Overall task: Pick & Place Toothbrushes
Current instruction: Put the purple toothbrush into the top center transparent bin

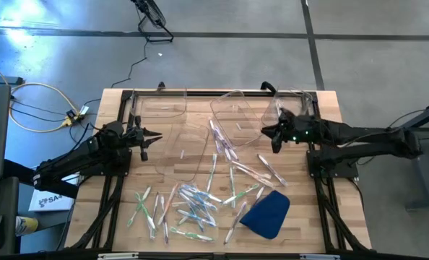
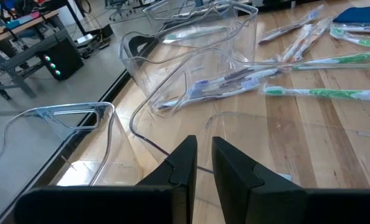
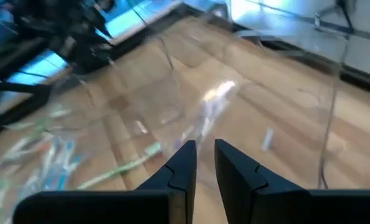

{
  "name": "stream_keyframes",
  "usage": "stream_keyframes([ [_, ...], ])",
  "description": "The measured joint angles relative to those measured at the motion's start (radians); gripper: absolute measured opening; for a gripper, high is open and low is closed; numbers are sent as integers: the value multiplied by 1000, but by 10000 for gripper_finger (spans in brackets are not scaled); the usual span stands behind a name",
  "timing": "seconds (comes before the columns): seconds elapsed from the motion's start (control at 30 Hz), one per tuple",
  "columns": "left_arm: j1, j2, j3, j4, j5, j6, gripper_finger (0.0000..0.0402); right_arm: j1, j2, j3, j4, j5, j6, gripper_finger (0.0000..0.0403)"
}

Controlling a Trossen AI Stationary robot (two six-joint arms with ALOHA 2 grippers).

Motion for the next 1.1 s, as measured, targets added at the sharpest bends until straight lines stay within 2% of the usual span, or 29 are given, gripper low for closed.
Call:
stream_keyframes([
  [0.1, 0, 0, 0, 0, 0, 0, 46, 58, 0, 0, -44, 57, 84, 50],
  [0.27, 0, 0, 0, 0, 0, 0, 46, 133, -3, -1, -126, 64, 202, 50],
  [0.5, 0, 0, 0, 0, 0, 0, 46, 211, -3, -1, -240, 129, 332, 50],
  [0.67, 0, 0, 0, 0, 1, 0, 46, 249, -3, -1, -248, 164, 365, 21],
  [0.87, 0, 0, 0, 0, 1, -1, 46, 296, 2, 27, -248, 199, 356, 3],
  [1.1, 0, 0, 0, 0, 5, -1, 46, 381, 7, 149, -188, 338, 159, 3],
])
